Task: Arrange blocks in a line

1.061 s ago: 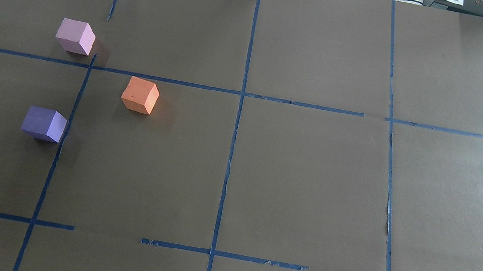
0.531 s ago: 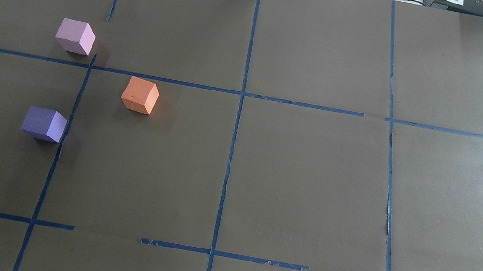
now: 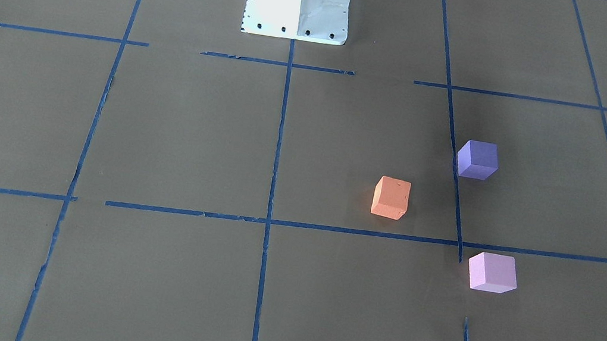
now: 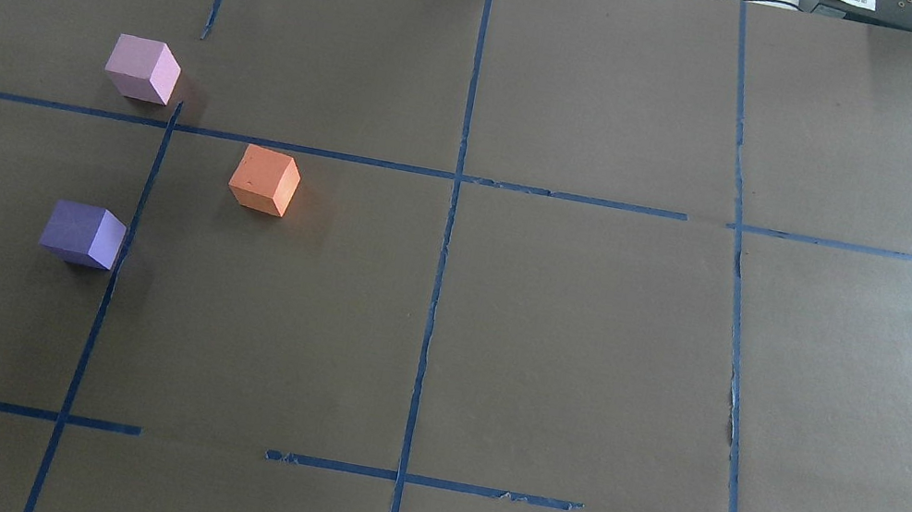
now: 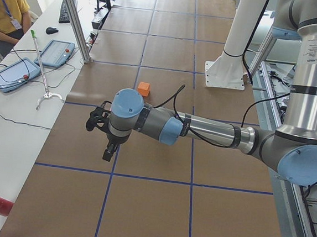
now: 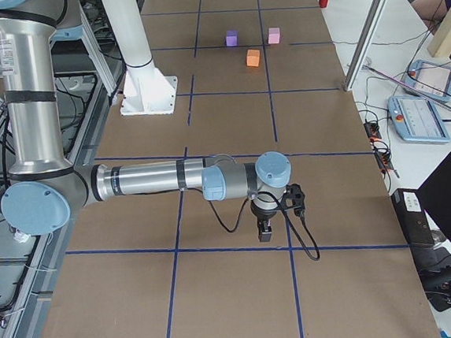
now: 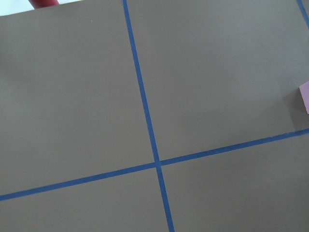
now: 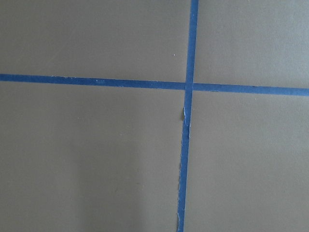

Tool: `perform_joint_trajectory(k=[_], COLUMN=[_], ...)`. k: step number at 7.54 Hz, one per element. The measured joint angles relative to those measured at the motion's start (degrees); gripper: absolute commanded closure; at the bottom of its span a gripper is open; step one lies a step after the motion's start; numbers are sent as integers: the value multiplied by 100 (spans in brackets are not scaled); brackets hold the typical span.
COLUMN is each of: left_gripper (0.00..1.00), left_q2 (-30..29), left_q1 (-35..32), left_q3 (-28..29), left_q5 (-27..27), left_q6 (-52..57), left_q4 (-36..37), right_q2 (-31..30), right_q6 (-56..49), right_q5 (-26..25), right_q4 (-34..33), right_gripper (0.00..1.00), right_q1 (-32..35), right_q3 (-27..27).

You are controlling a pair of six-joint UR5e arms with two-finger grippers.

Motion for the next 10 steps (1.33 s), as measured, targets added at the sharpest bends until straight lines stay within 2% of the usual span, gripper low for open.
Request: perform_joint_trajectory(k=[3,6,8,10], left_gripper=[0,0,0,0], left_q2=[-402,-1210,-1792,-2385], left_q1=[1139,2660,3423,4371], left_q3=[-246,-278,-229,39], left_q5=[216,1120,1305,1714], left_q6=[-1246,-2947,-3836,-4320], left_q4=[-61,-27,-21,38], right_q2=[0,0,0,0], right_q6=[0,0,0,0], right_q5=[0,0,0,0], right_q4=[6,6,5,7], right_gripper=[0,0,0,0], right_q1=[0,0,0,0], right_q3=[0,0,0,0])
